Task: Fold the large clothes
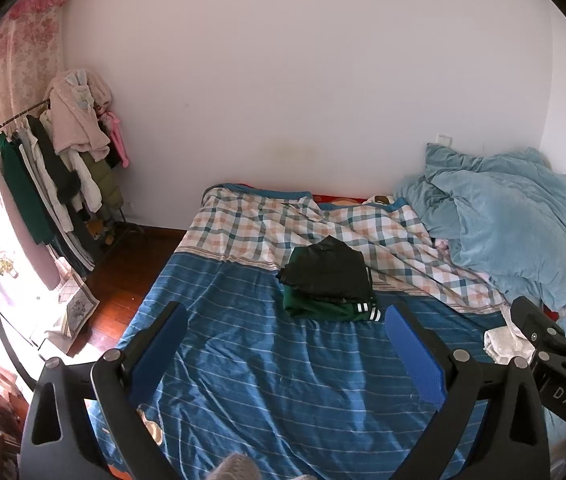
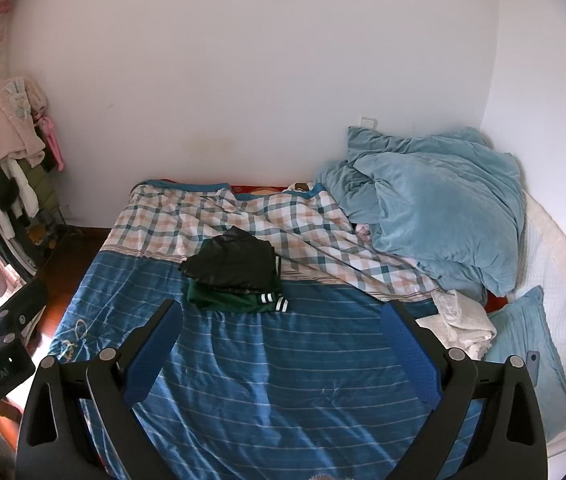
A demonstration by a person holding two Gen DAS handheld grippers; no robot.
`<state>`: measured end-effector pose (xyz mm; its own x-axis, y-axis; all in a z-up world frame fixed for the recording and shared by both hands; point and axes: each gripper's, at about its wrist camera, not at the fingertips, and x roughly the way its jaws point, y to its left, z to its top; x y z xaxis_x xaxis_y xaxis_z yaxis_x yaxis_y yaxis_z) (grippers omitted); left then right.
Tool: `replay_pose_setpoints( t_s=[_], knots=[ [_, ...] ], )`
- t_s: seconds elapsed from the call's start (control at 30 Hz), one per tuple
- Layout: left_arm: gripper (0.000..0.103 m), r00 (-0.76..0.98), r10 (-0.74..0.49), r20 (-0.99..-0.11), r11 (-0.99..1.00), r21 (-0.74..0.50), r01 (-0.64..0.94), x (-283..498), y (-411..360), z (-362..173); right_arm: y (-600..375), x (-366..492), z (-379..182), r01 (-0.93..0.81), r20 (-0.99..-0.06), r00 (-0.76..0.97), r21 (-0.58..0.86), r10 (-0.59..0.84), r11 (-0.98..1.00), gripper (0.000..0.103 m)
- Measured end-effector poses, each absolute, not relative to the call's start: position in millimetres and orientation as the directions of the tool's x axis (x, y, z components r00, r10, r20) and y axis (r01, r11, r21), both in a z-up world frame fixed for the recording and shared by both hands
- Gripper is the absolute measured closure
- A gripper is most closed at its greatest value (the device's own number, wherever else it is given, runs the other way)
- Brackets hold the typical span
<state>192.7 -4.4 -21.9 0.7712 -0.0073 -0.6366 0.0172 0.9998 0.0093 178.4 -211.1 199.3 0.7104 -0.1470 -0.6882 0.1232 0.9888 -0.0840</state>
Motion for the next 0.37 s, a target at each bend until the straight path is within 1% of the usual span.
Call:
replay_pose_setpoints(
  t_s=[0.37],
  knots=[
    [0.002,0.770,-0.012,-0.638,1.000,0.000,0.016,189.6,0.1,-21.3,-208.9,177.8,198.8,0.119,-0.689,0.711,-0.082,-0.143,0.990,0.002]
  ],
)
